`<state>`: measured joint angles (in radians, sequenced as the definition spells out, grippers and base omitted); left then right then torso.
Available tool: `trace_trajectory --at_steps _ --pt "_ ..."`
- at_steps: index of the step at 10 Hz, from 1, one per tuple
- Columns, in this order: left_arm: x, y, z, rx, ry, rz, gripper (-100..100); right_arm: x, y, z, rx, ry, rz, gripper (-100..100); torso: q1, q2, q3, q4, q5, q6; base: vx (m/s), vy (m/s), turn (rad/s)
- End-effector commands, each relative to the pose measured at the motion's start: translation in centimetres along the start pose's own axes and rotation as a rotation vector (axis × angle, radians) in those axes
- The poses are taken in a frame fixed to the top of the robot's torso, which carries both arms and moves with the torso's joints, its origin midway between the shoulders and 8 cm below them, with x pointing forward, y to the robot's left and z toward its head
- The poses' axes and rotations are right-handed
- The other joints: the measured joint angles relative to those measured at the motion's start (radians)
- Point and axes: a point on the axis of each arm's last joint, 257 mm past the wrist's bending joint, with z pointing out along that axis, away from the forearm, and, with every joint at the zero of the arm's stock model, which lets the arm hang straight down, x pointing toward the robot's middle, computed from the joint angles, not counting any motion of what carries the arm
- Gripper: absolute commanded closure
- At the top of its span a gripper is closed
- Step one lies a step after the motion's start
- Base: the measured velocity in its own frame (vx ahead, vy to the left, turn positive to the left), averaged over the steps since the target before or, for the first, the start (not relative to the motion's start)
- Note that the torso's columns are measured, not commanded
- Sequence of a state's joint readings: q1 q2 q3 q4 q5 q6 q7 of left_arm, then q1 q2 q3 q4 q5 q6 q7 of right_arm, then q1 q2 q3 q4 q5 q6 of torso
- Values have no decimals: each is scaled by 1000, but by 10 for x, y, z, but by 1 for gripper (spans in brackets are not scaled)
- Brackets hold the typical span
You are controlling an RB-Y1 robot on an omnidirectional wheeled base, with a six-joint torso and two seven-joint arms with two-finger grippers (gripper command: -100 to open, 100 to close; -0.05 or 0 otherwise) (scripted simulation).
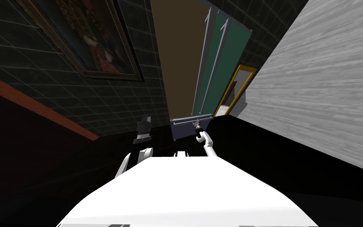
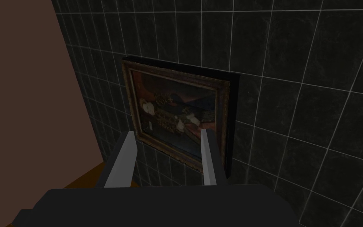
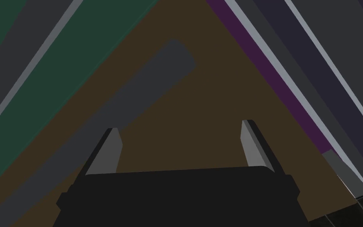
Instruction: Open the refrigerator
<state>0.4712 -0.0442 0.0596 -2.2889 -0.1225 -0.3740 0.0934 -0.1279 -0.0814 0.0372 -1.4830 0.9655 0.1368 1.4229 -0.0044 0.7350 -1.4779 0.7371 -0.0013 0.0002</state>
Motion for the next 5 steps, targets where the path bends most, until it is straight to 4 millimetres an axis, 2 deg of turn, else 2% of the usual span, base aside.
trace_trajectory --at_steps 1,5 --pt "0 0 0 0 0 0 0 -1 -5 5 -7 -16 -46 -100 2 1 1 0 1 0 97 -153 174" --pt "0 0 0 0 0 0 0 -25 12 10 -35 -45 -26 -100 6 3 2 1 2 0 94 -162 117"
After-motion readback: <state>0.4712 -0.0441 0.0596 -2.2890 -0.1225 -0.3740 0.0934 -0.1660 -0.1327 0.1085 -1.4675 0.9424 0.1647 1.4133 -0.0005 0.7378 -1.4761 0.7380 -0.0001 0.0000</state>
